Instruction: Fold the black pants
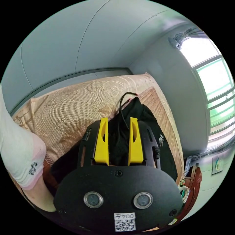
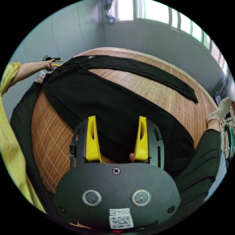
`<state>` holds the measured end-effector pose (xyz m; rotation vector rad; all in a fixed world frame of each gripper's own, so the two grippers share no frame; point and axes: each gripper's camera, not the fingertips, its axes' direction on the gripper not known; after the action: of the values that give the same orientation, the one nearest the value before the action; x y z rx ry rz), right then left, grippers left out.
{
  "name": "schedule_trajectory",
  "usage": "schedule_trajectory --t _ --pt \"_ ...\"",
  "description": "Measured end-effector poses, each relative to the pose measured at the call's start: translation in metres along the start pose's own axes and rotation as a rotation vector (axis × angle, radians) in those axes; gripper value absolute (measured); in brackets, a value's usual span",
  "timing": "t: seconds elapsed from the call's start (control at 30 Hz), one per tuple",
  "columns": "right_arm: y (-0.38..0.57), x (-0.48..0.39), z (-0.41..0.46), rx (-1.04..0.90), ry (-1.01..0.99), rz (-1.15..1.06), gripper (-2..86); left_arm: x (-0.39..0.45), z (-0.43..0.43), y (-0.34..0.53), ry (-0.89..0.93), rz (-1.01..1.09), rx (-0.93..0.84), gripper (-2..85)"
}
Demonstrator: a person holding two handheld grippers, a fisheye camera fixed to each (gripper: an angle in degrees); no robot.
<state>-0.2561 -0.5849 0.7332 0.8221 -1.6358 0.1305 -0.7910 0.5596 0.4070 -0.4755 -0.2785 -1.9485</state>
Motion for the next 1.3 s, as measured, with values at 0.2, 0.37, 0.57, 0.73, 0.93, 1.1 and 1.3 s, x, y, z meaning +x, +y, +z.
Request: schedule_trajectory --t 0.2,0.37,0.57,0.73,0.93,1.1,1.3 --pt "0.000 -0.002 0.001 0.000 0.007 -0.003 23.0 0.002 0.010 -0.011 0.015 0.010 -0.041 11.5" --pt "0.000 -0.002 0.001 0.000 0.010 0.000 23.0 0.015 0.015 -0.015 -0.051 0.078 -0.066 9.6" --pt "0.001 -0.002 0.001 0.001 0.009 0.003 23.0 0.033 0.023 -0.003 -0.199 0.194 -0.047 3.5" --pt "0.001 -0.002 0.001 0.001 0.007 0.005 23.0 0.034 -0.011 0.023 -0.001 0.217 0.106 2.2" --pt "0.003 -0.001 0.000 0.002 0.005 0.006 23.0 0.111 -0.049 0.126 0.041 0.826 0.211 4.8" --pt "0.004 -0.001 0.000 0.001 0.003 0.007 23.0 0.159 -0.054 0.226 -0.058 1.206 0.148 8.1" --pt "0.005 -0.001 -0.001 0.000 0.003 0.007 23.0 0.155 -0.065 0.277 0.048 1.179 -0.011 10.5"
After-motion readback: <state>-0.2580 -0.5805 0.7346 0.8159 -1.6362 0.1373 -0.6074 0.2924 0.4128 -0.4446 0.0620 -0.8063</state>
